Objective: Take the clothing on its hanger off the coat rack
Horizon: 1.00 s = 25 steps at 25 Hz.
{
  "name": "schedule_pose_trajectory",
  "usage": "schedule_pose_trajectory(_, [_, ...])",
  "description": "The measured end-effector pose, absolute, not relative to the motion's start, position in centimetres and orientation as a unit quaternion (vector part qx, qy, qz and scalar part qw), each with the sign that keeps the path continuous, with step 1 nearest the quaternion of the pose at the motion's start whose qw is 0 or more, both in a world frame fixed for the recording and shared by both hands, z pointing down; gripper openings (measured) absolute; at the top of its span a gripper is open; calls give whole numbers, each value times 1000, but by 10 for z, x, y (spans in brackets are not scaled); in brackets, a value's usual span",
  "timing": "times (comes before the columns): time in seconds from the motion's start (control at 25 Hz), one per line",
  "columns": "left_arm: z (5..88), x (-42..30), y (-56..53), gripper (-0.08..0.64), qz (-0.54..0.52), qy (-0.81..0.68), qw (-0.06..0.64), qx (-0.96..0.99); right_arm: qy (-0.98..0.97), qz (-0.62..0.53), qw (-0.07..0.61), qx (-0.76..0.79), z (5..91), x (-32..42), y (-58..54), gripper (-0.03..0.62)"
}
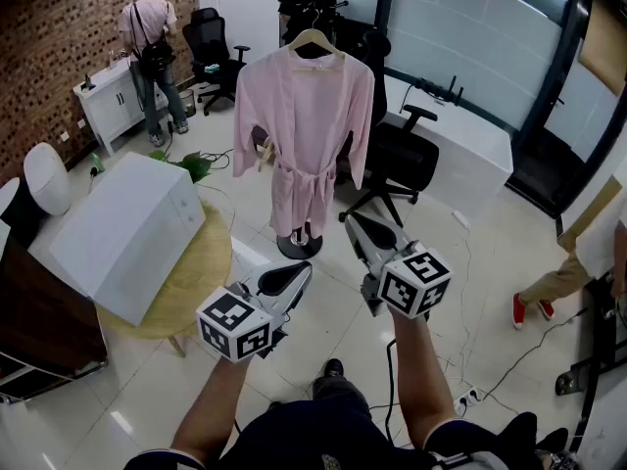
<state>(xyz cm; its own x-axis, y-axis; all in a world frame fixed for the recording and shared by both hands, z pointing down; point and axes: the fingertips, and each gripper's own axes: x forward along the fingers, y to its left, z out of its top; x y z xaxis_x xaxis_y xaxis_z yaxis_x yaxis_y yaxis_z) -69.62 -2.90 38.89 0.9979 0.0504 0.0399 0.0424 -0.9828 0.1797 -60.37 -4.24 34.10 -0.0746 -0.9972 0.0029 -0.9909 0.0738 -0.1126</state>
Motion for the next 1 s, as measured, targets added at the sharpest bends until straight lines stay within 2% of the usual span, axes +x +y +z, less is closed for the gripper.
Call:
schedule_pose_trajectory(0.68, [374,-552,-73,12,21,-18,66,997,761,-37,34,-647,340,-465,-80,2])
schedule_pose_trajectory(1.0, [366,-504,-85,12,32,-21,64,997,767,-40,37,-639,334,-422,-96,2])
